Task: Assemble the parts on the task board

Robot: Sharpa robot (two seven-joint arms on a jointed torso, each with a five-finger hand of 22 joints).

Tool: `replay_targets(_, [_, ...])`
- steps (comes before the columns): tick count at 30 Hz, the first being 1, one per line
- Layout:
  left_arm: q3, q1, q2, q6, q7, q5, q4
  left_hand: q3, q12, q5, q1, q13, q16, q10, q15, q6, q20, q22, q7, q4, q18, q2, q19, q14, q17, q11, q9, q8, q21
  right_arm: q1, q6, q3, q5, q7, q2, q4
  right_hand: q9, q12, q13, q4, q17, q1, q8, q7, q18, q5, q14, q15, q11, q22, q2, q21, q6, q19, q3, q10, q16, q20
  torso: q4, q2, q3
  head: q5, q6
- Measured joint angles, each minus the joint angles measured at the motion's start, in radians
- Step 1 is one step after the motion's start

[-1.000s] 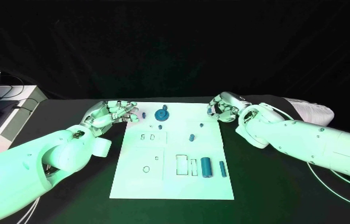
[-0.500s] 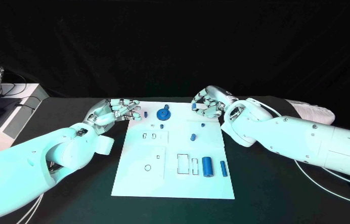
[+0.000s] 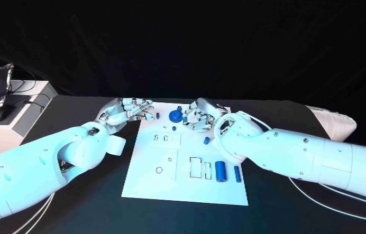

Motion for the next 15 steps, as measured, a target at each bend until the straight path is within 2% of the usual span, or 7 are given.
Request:
replay_targets(7, [0.0, 0.0, 0.0, 0.0, 0.0, -0.001, 0.002, 0.001, 0.0, 0.0, 0.0, 0.0, 0.0, 0.0, 0.0, 0.0, 0.0, 0.0, 0.0, -0.001, 0.0, 0.0, 0.0, 0.0, 0.0, 0.0, 0.0, 0.0, 0.0, -0.036, -0.007, -0.005, -0.024, -0.065, 0.046, -0.004, 0.0, 0.0, 0.0, 0.0, 0.0, -0.004, 0.001, 0.0, 0.0, 0.0, 0.0, 0.0, 0.0, 0.0, -0.004, -0.003, 0.0, -0.002, 0.0, 0.0, 0.0, -0.002, 0.0005, 0.002, 0.0006, 0.007, -0.01])
replay_targets(15, [0.0, 0.0, 0.001, 0.0, 0.0, -0.001, 0.003, 0.001, 0.0, 0.0, 0.0, 0.0, 0.0, 0.0, 0.0, 0.0, 0.0, 0.0, 0.0, -0.001, 0.0, 0.0, 0.0, 0.0, 0.0, 0.0, 0.0, 0.0, 0.0, -0.054, -0.01, -0.01, -0.065, -0.106, 0.078, -0.017, 0.0, 0.0, 0.0, 0.003, 0.0, -0.008, 0.004, 0.0, 0.0, 0.0, 0.0, 0.0, 0.0, 0.0, 0.0, -0.004, 0.0, -0.004, 0.003, 0.0, 0.0, -0.004, 0.0006, 0.002, 0.0008, 0.012, -0.02])
